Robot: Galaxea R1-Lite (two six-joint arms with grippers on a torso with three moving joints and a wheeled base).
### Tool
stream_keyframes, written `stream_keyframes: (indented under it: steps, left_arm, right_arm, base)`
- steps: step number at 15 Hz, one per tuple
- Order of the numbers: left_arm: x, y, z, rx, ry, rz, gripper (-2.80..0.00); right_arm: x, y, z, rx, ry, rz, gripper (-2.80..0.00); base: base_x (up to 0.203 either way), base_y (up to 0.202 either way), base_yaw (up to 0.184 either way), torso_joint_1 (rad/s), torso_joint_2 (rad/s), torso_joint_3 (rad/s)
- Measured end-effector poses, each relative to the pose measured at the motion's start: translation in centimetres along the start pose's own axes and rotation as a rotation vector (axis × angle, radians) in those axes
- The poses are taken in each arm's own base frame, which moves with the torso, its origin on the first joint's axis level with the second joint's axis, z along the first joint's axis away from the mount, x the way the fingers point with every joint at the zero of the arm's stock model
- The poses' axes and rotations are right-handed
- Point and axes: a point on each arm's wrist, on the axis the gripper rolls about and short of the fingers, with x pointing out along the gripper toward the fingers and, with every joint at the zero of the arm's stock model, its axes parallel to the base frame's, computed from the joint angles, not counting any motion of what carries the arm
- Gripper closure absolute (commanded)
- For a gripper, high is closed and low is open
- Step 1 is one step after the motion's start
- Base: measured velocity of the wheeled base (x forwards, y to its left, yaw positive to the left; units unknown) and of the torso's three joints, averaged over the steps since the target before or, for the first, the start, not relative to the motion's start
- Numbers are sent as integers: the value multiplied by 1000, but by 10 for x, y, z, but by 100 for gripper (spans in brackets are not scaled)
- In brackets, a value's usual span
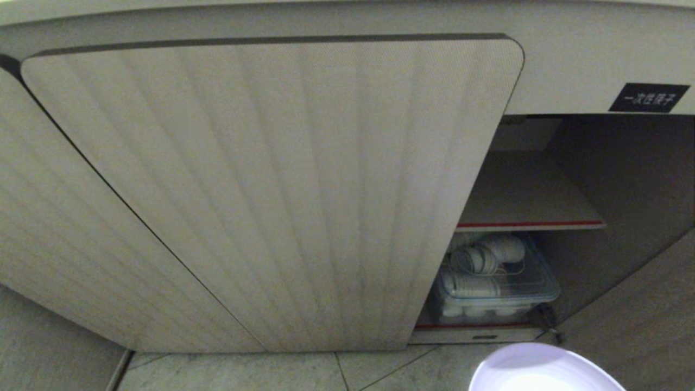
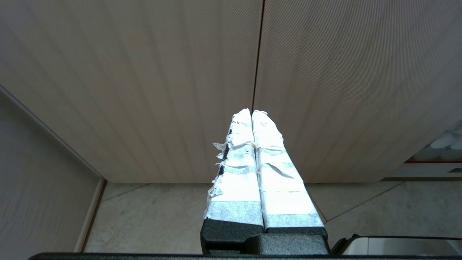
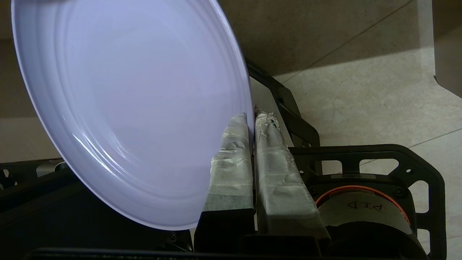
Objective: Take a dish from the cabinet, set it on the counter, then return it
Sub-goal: Put it back into the cabinet
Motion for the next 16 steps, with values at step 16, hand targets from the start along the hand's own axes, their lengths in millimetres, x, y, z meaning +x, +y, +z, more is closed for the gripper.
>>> stream_keyframes:
  steps: [16]
  left_arm:
    - [0, 0, 0, 0, 0, 0, 0]
  right_arm:
    - [0, 1, 3, 36, -24, -22, 0]
  base:
    - [0, 0, 0, 0, 0, 0]
